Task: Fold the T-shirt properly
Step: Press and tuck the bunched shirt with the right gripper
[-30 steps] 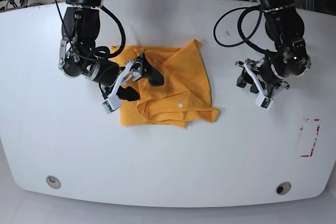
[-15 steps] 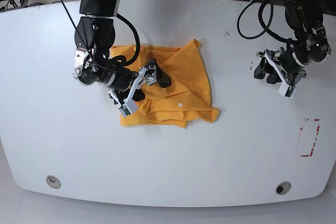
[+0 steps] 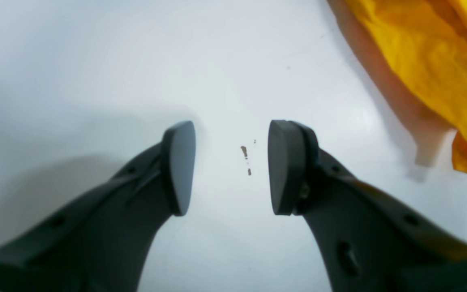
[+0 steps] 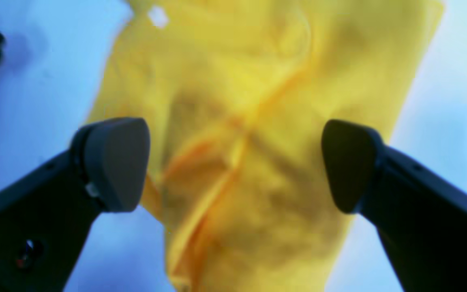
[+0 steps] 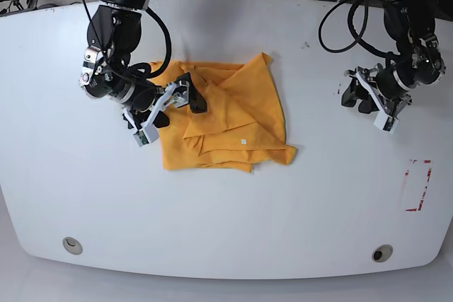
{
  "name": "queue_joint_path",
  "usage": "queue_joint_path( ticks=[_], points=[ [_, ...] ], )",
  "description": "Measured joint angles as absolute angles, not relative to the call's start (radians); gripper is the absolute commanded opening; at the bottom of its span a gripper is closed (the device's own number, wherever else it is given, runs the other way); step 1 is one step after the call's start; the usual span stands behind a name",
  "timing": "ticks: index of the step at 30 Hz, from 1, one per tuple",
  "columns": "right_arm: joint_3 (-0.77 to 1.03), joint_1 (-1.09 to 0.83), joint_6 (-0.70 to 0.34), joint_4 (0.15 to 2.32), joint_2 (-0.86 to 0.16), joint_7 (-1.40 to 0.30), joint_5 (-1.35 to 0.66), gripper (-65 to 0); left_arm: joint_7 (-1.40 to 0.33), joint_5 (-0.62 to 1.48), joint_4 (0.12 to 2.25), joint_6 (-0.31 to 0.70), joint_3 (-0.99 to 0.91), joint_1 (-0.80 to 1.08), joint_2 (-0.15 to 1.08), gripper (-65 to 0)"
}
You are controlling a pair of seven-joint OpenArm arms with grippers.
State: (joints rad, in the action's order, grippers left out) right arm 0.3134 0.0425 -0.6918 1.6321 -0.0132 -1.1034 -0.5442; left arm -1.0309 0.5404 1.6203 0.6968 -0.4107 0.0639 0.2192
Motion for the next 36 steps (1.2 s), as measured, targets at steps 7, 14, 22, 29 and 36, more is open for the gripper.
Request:
queue_joint_path(
  ticks=[7, 14, 22, 29, 36],
  points=[
    [0.282, 0.065, -0.69, 1.562, 0.012, -1.099, -0.549, 0.0, -1.031, 0.54, 1.619, 0.697, -0.41, 0.064, 0.219, -38.2],
    [0.141, 0.07, -0.69, 1.592, 0.055, -1.102, -0.554, 0.0, -1.032, 0.54, 1.618, 0.697, -0.41, 0.064, 0.217, -38.2],
    [0.028, 0.067, -0.689, 1.642, 0.086, -1.103, -0.554, 0.0, -1.031, 0.54, 1.618, 0.697, -0.411, 0.064, 0.22, -38.2],
    [-0.095, 0.068, -0.688, 1.646, 0.104, -1.103, -0.543, 0.0, -1.032, 0.54, 1.619, 0.697, -0.415, 0.083, 0.22, -38.2],
    [-0.215, 0.064, -0.693, 1.653, 0.113, -1.1, -0.555, 0.0, -1.031, 0.546, 1.62, 0.697, -0.528, 0.072, 0.242, -38.2]
  ],
)
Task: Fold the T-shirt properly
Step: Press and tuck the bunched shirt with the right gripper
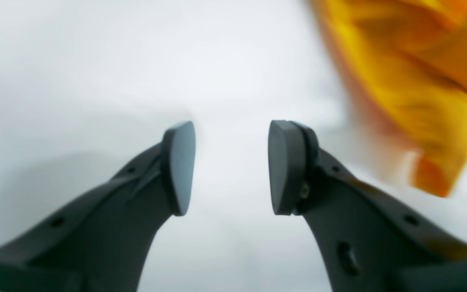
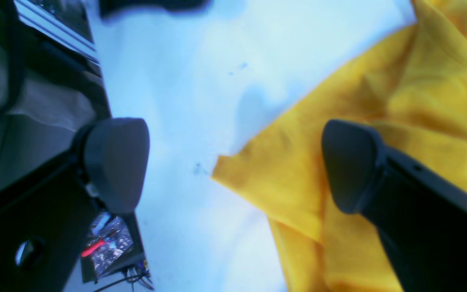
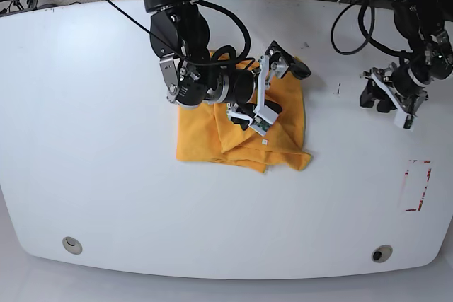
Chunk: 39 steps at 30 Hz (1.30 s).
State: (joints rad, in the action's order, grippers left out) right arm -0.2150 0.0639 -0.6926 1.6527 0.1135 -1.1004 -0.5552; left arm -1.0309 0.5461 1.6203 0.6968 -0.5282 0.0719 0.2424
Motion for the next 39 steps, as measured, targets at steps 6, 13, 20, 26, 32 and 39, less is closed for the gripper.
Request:
queue_joint_path(
  ticks=[6, 13, 20, 26, 32, 39],
  points=[
    [-0.058, 0.046, -0.688, 1.725, 0.079, -1.095, -0.552, 0.0, -1.032, 0.545, 1.621, 0.697, -0.538, 0.06, 0.237, -38.2],
    [-0.036, 0.05, -0.688, 1.712, 0.043, -1.065, -0.533, 0.0, -1.032, 0.546, 1.621, 0.697, -0.538, 0.078, 0.239, -38.2],
    [-0.022, 0.142, -0.695, 1.659, 0.012, -1.008, -0.374, 0.0, -1.032, 0.546, 1.621, 0.697, -0.538, 0.08, 0.239, -38.2],
    [0.061, 0.211, -0.695, 1.477, 0.017, -1.003, -0.363, 0.0, -1.032, 0.543, 1.621, 0.697, -0.537, 0.083, 0.239, -38.2],
    [0.085, 0.227, -0.696, 1.377, 0.023, -1.005, -0.373, 0.0, -1.032, 0.544, 1.621, 0.697, -0.537, 0.083, 0.239, -38.2],
    [0.076, 0.198, -0.693, 1.374, 0.065, -1.008, -0.537, 0.0, -1.032, 0.546, 1.621, 0.697, -0.537, 0.083, 0.239, -38.2]
  ],
)
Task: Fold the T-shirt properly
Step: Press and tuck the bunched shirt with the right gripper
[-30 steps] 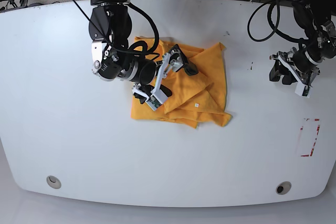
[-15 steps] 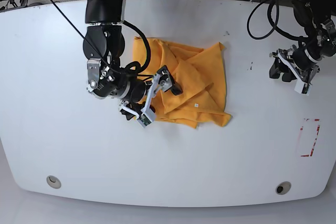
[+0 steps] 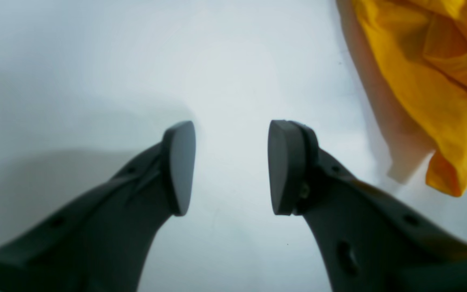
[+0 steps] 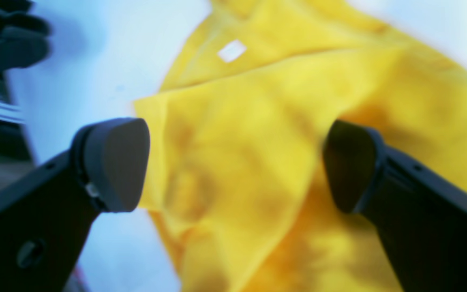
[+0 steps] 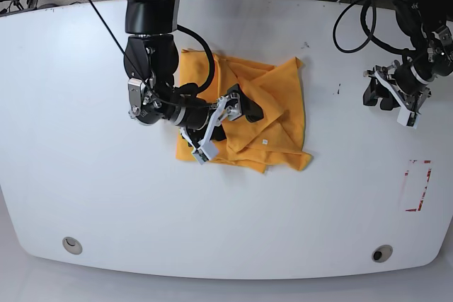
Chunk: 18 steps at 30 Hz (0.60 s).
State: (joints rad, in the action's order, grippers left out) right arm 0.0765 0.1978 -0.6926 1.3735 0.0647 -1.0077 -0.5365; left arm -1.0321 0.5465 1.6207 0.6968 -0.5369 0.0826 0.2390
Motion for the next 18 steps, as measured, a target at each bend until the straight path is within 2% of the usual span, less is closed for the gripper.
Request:
queue_joint_path(
  ticks=[10, 18],
  points=[
    [-0.092, 0.151, -0.688, 1.409, 0.072, -1.025, -0.733, 0.0, -1.032, 0.545, 1.62, 0.697, -0.537, 0.078, 0.239, -38.2],
    [-0.296, 0.095, -0.661, 1.567, 0.067, -1.032, -0.74, 0.0, -1.032, 0.544, 1.62, 0.697, -0.537, 0.077, 0.239, -38.2]
  ],
)
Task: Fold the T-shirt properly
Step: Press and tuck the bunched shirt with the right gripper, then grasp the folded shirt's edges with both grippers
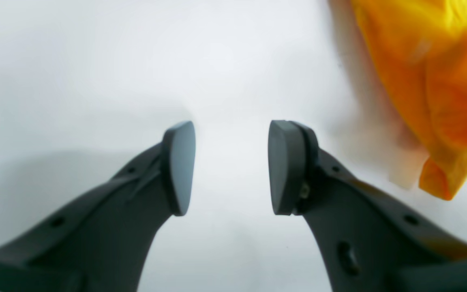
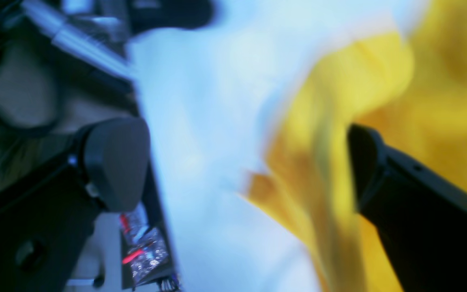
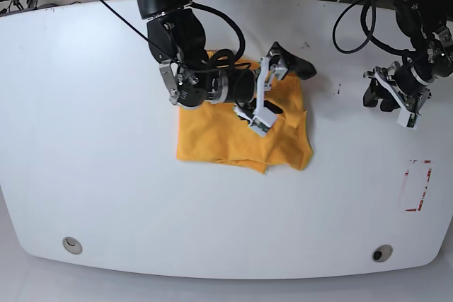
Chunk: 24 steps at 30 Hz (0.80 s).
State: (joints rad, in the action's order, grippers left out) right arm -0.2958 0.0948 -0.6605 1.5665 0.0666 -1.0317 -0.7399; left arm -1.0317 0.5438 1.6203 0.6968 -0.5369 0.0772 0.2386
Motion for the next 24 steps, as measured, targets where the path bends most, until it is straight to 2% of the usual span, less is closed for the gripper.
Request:
queue_joint_path(
  ticks=[4, 13, 16, 21, 23, 24],
  points=[
    [-0.333, 0.076, -0.628, 1.623, 0.075, -1.032, -0.745, 0.0, -1.032, 0.543, 1.62, 0.697, -0.536, 0.079, 0.239, -38.2],
    [-0.354, 0.032, -0.627, 1.672, 0.007, -1.031, -0.741, 0.0, -1.032, 0.546, 1.629, 0.697, -0.438, 0.076, 0.237, -38.2],
    [-0.28, 0.012, -0.628, 1.709, -0.004, -1.031, -0.741, 0.0, -1.032, 0.529, 1.678, 0.694, -0.389, 0.08, 0.245, -38.2],
    [-0.132, 0.044, -0.623, 1.727, -0.089, -1.025, -0.731, -0.5, -1.026, 0.544, 1.76, 0.697, -0.247, 0.075, 0.237, -38.2],
    [-0.108, 0.066, -0.625, 1.706, -0.12, -1.031, -0.736, -5.9, -1.024, 0.547, 1.777, 0.697, -0.213, 0.075, 0.236, -38.2],
    [-0.103, 0.081, -0.628, 1.688, -0.13, -1.029, -0.738, -11.9, -1.024, 0.546, 1.782, 0.697, -0.198, 0.074, 0.236, -38.2]
  ],
)
